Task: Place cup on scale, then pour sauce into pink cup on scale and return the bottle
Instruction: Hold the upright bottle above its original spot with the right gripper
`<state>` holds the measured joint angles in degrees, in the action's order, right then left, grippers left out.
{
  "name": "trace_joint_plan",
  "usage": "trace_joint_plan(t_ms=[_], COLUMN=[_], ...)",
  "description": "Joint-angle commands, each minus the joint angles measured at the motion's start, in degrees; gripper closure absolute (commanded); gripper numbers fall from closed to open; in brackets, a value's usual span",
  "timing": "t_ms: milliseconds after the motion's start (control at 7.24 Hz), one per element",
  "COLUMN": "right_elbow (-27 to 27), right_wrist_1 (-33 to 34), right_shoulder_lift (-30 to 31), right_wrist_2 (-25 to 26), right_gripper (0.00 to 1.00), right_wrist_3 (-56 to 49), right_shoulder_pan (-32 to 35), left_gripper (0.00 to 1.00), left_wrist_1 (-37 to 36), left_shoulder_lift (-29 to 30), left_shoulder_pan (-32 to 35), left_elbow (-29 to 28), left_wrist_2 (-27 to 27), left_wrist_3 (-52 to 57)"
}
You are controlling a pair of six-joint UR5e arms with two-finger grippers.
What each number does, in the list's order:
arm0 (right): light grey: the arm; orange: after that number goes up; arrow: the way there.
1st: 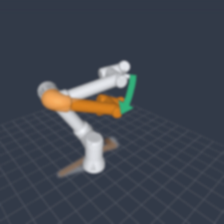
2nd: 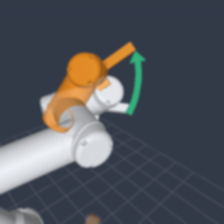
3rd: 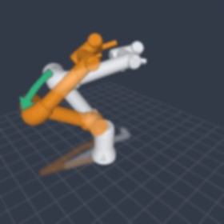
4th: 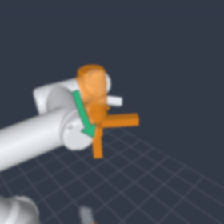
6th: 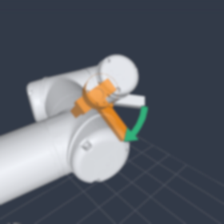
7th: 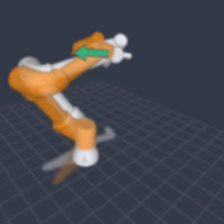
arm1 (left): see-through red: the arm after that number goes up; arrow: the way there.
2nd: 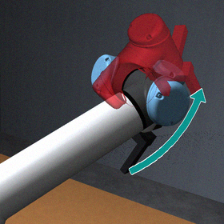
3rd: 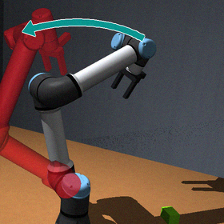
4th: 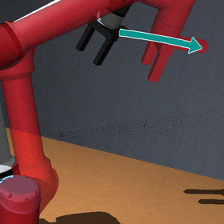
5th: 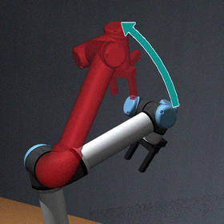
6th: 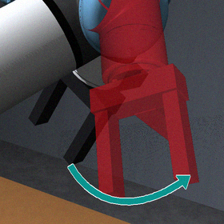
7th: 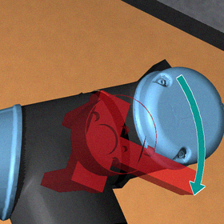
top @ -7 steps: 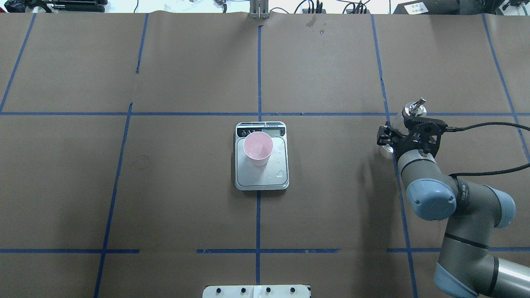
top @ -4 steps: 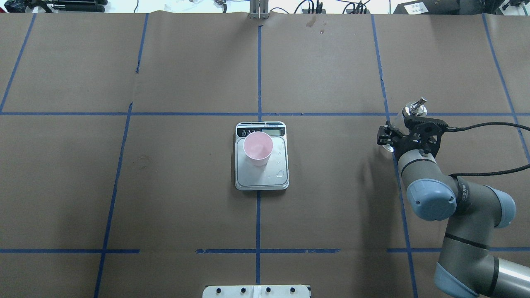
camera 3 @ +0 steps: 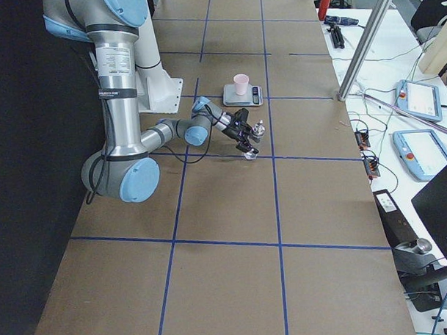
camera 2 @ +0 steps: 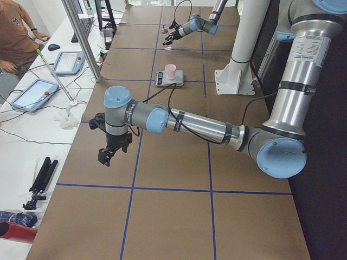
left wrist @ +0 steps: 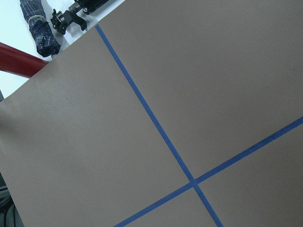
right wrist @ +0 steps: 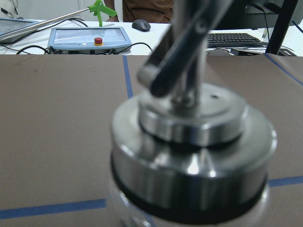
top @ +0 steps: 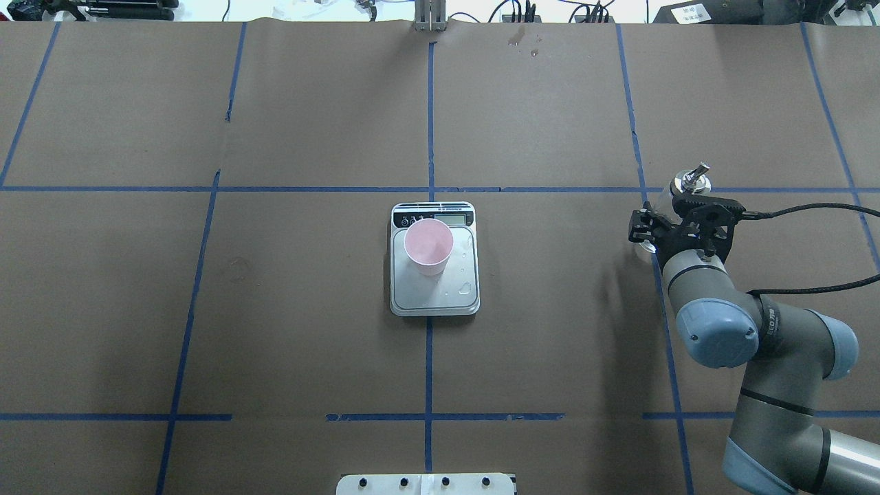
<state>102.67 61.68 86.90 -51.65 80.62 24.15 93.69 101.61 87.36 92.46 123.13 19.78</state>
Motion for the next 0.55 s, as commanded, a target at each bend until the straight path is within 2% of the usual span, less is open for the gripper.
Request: trace_joint_plan(t_ms=[0,414], right_elbow=[0.2,0.5], right_wrist_1=[0.2,0.2], right_shoulder_lift=[0.0,-0.1], right_wrist_2=[0.8,0.8], right_gripper=[0.00,0.00], right_wrist_3=[-0.1,0.0], right_shoulder_pan=[-0.2,-1.1], left_gripper=[0.00,0.00], left_wrist_1=[0.0,0.0], left_shoulder_lift=[0.1,0.1], left_shoulder_pan=[0.0,-0.1], left_elbow=[0.0,0.0], left_wrist_2=[0.0,-0.1], left_wrist_3=[0.0,0.0])
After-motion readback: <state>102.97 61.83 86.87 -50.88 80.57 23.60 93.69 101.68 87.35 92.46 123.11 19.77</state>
